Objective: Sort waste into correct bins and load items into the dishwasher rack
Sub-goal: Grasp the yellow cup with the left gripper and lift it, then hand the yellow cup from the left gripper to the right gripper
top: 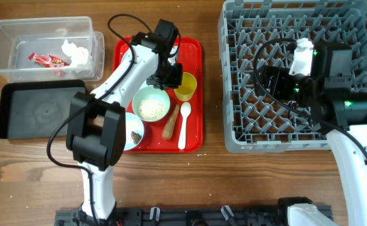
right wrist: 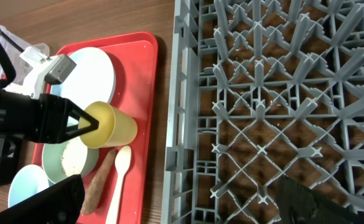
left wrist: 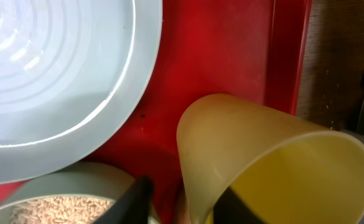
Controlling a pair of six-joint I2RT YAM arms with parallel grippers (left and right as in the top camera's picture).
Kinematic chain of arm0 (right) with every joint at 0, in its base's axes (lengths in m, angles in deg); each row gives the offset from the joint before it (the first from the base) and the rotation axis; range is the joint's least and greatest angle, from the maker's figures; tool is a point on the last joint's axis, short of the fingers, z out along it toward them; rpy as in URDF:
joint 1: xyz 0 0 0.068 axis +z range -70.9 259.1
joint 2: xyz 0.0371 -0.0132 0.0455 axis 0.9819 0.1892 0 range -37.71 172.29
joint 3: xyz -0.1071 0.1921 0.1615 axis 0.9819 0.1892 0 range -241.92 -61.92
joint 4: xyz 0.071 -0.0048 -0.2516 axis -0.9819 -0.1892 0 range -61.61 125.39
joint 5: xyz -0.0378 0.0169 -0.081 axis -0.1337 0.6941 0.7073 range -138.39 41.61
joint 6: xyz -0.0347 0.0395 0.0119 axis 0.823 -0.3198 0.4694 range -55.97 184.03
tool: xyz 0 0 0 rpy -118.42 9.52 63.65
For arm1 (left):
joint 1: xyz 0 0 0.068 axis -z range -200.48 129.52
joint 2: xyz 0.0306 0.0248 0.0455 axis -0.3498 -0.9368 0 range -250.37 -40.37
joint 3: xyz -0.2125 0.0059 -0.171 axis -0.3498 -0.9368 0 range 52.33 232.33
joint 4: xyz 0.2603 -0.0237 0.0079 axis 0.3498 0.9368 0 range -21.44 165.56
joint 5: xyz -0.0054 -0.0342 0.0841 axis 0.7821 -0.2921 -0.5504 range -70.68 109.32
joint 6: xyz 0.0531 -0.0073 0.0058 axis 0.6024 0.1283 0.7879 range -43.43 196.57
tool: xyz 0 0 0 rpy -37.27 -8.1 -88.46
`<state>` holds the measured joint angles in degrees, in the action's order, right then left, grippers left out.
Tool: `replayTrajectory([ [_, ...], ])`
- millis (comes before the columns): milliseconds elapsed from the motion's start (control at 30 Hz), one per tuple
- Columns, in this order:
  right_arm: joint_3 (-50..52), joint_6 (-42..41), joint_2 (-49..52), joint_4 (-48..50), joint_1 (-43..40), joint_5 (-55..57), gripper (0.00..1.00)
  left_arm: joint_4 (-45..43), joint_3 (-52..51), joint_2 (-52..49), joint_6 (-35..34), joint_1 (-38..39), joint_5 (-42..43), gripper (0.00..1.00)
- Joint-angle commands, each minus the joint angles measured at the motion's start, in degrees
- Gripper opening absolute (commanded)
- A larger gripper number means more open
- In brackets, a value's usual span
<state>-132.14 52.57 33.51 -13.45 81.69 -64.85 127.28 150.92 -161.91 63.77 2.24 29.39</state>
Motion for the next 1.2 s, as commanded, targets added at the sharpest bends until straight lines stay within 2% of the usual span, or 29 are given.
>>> replayTrajectory([
  [0,-0.7,0.8,0.6,0.1,0.5,0.0,1.00,-0.6,-0.1,-0.2,0.0,0.0,-0.5,0.08],
  [33,-0.7,0.8,0.6,0.1,0.5,-0.2,1.00,-0.6,0.1,-0.2,-0.1,-0.1,-0.5,0.04],
  [133,-0.7,1.0,0.6,0.2,0.5,-2.9,1.00,1.1,2.9,0.7,0.0,-1.3,4.9,0.04],
  [200,-0.7,1.0,0.6,2.4,0.5,-8.4,0.99,2.4,6.0,2.1,0.0,-3.3,15.3,0.04],
  [267,-0.7,1.0,0.6,5.5,0.5,-14.9,1.00,2.4,7.5,3.2,0.0,-5.6,29.4,0.04],
  [300,-0.6,1.7,1.1,8.5,0.5,-20.3,1.00,2.7,7.5,3.5,0.0,-7.7,43.3,0.04],
  [500,-0.6,5.6,8.3,14.0,0.5,-36.2,1.00,3.1,7.5,3.5,0.0,-9.1,67.4,0.04],
  [567,-0.6,7.4,11.1,16.2,0.5,-41.6,1.00,3.1,7.5,3.5,0.0,-9.1,70.4,0.04],
  [733,-0.6,8.5,16.0,21.3,0.5,-50.7,1.00,3.1,7.5,3.5,0.0,-8.7,70.5,0.04],
  [933,-0.6,8.5,16.1,25.8,2.3,-51.8,0.99,3.1,7.5,3.5,-1.6,-8.6,70.6,0.04],
  [1067,-0.6,8.3,17.1,28.9,4.3,-51.8,0.87,3.1,7.5,3.5,-1.6,-7.3,71.8,0.04],
  [1167,-0.6,8.3,17.3,29.7,4.3,-51.8,0.83,3.1,7.5,3.5,-1.6,-6.4,71.8,0.04],
])
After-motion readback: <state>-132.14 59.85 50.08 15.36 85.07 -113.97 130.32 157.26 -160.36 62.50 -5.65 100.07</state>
